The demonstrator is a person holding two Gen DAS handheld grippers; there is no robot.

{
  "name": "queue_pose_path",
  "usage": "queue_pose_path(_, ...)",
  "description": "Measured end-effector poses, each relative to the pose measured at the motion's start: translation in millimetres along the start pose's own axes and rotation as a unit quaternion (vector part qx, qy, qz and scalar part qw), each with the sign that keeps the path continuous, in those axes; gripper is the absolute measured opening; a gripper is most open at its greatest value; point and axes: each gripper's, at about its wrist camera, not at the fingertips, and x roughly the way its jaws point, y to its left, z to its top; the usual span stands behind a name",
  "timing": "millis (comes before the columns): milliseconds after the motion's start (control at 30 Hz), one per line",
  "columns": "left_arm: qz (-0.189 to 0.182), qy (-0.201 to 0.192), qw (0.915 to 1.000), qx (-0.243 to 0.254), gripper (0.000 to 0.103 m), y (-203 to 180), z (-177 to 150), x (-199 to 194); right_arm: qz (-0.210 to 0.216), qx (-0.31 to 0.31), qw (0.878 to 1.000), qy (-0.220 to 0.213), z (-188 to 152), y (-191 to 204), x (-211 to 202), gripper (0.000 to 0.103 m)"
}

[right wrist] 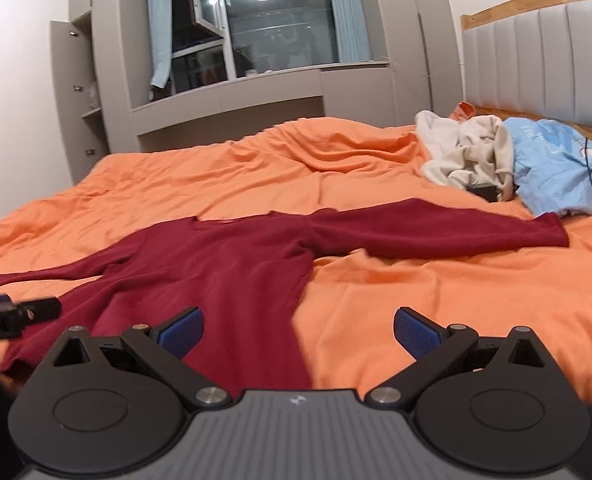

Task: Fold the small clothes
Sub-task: 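Reach the right tool to the sleeve cuff and close on it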

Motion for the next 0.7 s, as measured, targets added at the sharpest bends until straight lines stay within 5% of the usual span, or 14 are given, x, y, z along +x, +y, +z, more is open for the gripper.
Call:
queue_pose_path(300,-0.011,0.022,0.9996,0.012,0.103,-13.4,54.7,85.1,-0.036,0.007,0.999,0.010,26.9,-34.3,53.6,0.103)
queue_pose_path(700,-0.043,0.053,0.9964,0.050,0.103,-49.7,76.6,193.1,-0.050,0.062,0.996,0.041,62.6,-109.1,137.5,0.103)
